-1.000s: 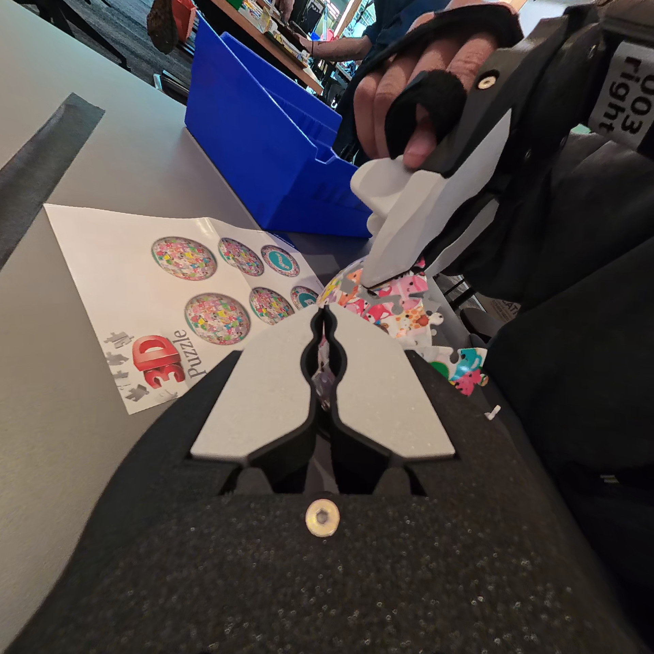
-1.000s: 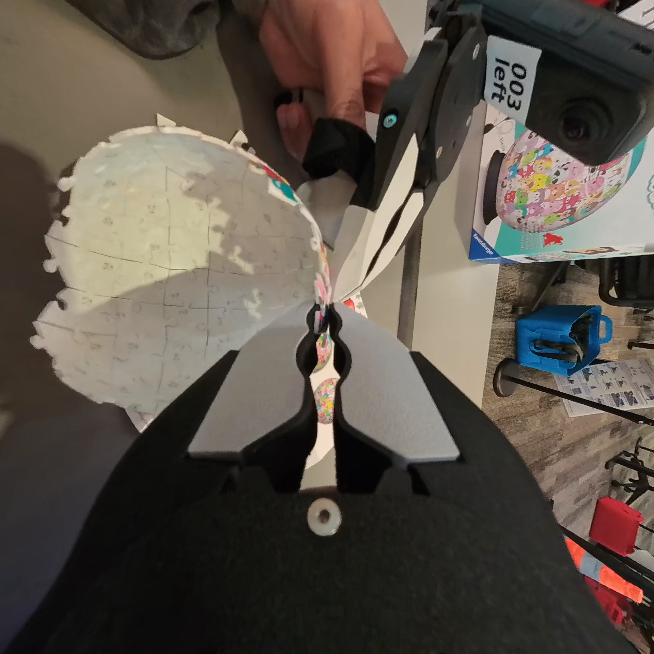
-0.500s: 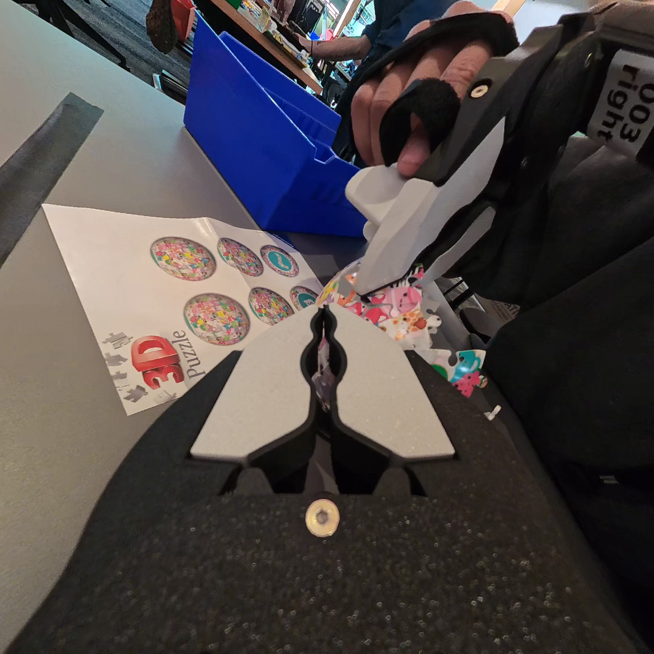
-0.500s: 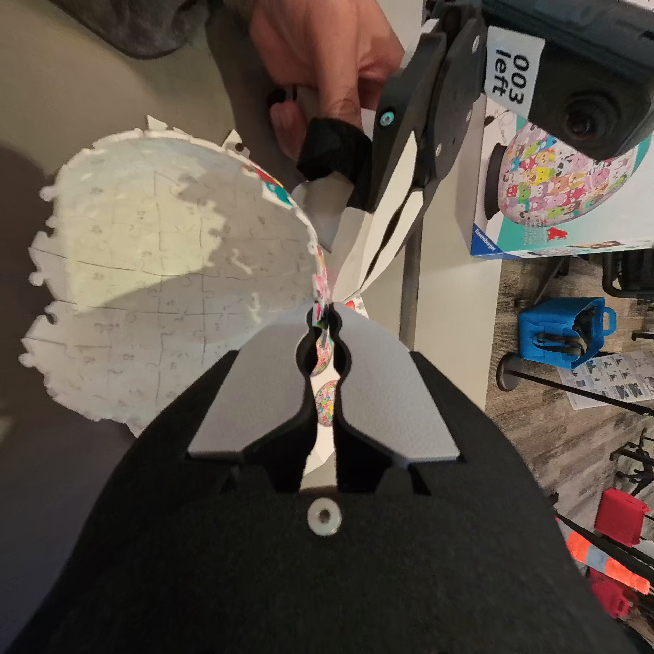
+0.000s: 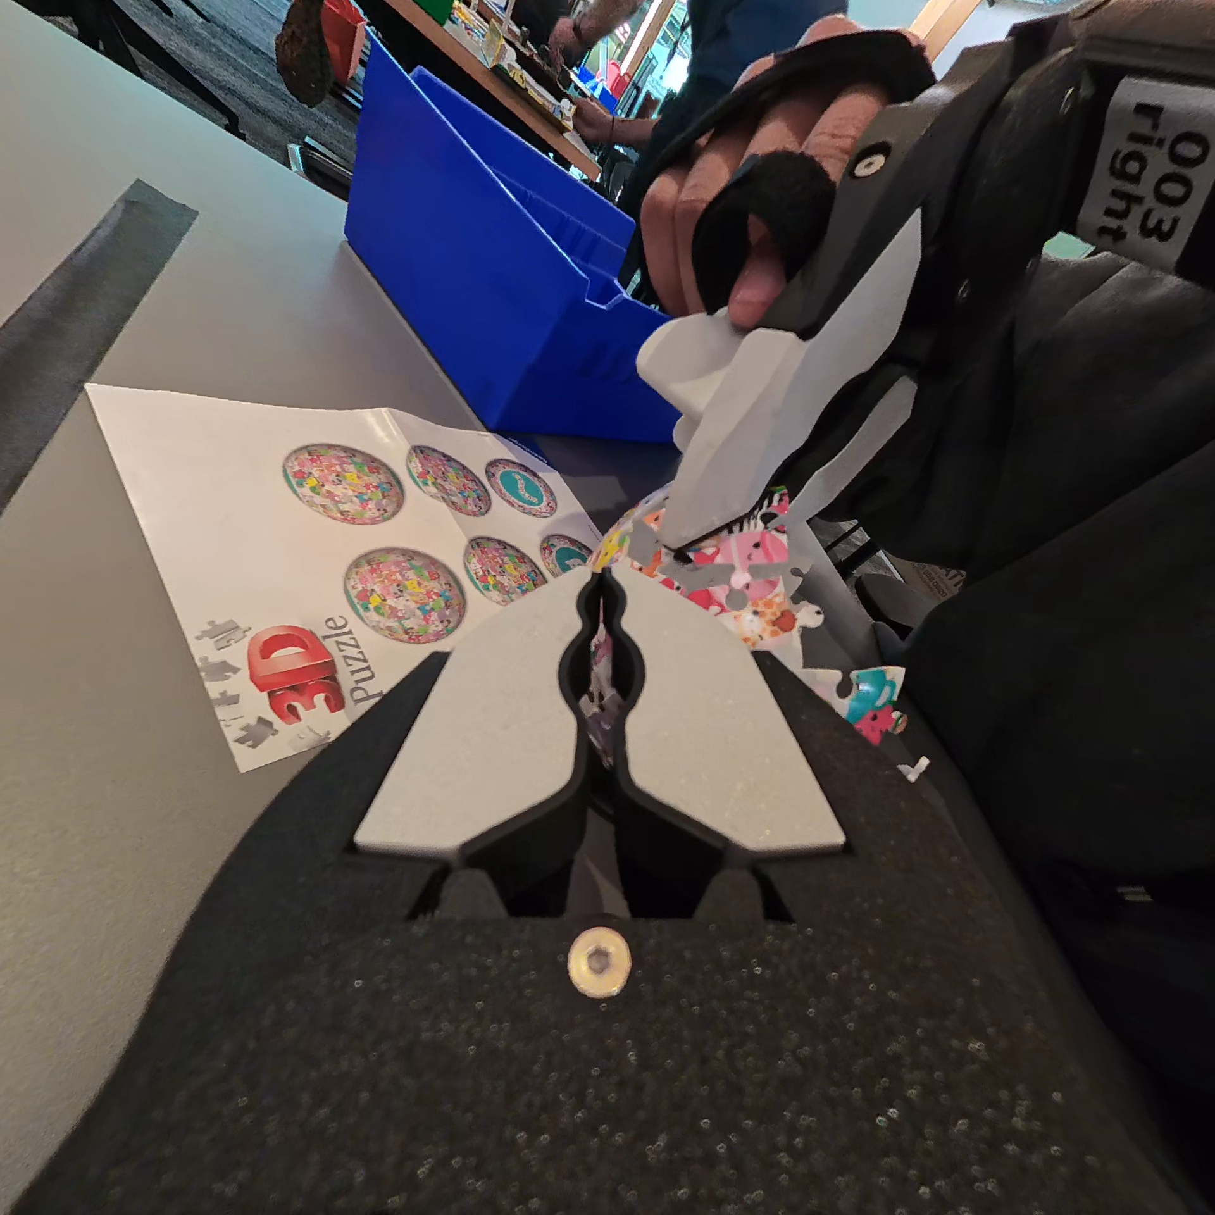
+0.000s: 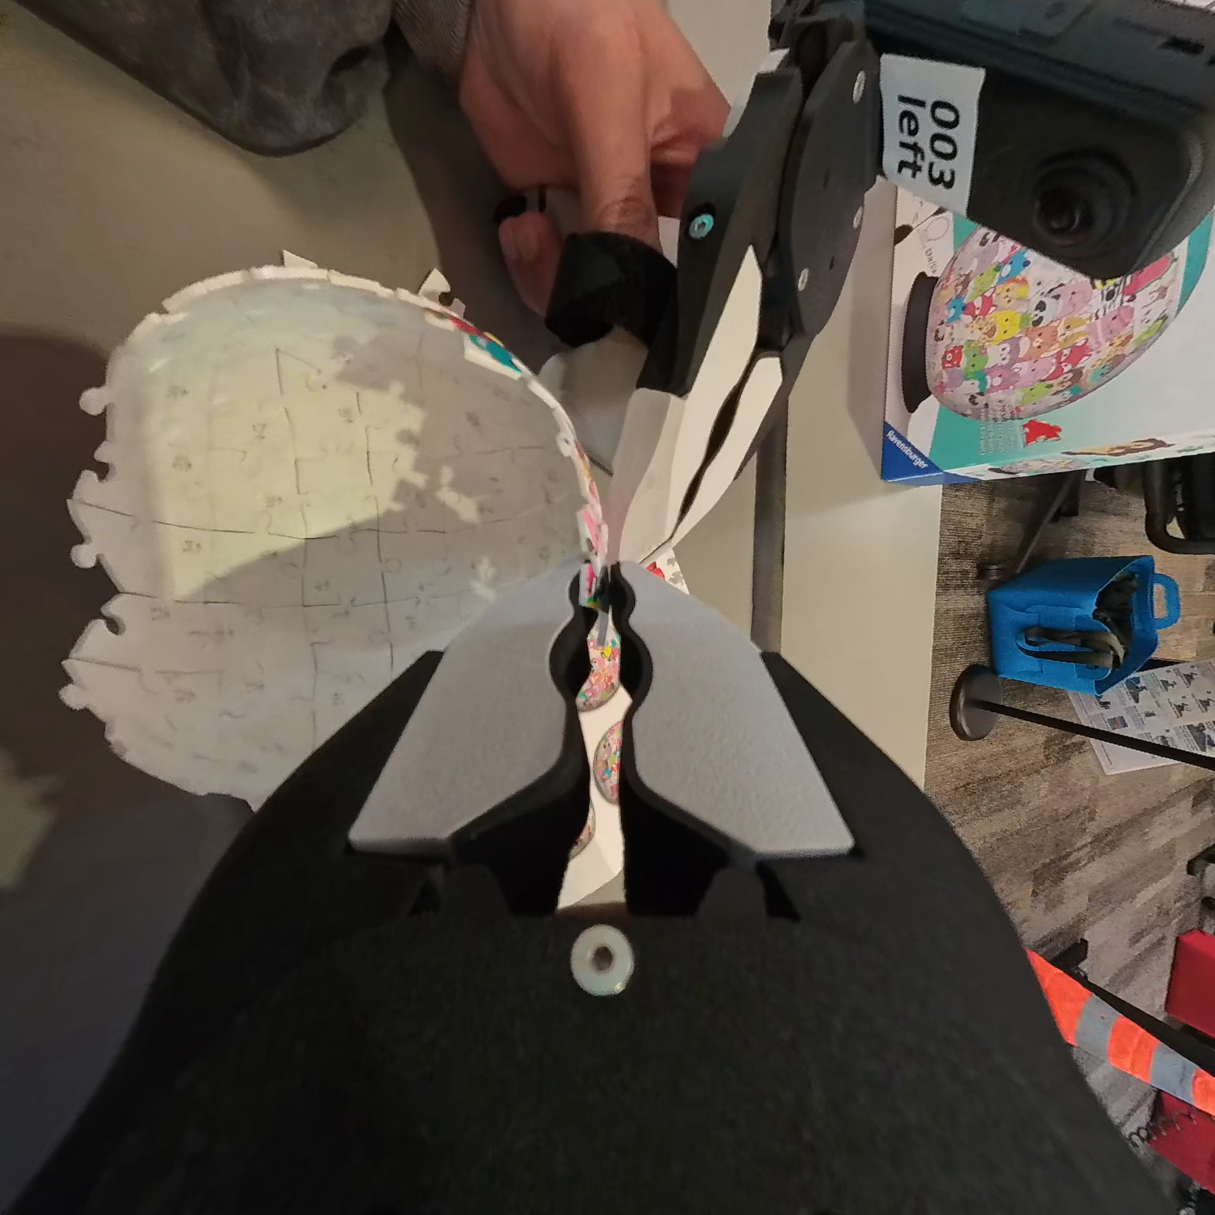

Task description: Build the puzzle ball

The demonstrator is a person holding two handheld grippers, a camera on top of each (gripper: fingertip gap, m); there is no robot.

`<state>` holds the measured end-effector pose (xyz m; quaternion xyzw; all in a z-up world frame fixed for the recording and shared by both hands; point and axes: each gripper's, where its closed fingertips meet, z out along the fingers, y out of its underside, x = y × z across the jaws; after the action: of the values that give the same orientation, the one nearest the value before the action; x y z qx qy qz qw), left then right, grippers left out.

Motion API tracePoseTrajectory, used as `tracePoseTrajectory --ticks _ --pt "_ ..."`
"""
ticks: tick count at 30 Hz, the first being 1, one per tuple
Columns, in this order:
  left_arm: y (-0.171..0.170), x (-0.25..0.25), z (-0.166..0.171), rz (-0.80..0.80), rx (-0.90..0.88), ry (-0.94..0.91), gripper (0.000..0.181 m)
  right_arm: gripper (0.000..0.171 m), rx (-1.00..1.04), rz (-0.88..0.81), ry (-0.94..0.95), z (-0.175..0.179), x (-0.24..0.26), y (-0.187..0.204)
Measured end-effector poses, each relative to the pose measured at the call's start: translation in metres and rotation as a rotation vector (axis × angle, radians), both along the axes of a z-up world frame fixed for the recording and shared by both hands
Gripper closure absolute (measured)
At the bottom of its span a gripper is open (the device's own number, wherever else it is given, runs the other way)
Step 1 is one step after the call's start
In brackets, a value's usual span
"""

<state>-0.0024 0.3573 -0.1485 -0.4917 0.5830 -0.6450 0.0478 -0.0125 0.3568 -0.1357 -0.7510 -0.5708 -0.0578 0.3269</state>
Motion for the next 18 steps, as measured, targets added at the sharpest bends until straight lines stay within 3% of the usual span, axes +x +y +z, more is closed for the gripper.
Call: tracePoseTrajectory --ticks 5,12,18 --pt "0.004 -0.003 0.014 0.018 -0.007 -0.080 0.181 0.169 -0.003 -0.011 0.022 0.005 0.000 -0.001" --pt "0.012 -0.016 0.057 0.053 -0.059 -0.313 0.161 0.169 0.004 -0.121 0.171 0.024 0.008 0.015" --pt "0.015 -0.015 0.054 0.026 -0.154 -0.254 0.161 0.169 0.090 -0.122 0.158 0.029 0.005 0.031"
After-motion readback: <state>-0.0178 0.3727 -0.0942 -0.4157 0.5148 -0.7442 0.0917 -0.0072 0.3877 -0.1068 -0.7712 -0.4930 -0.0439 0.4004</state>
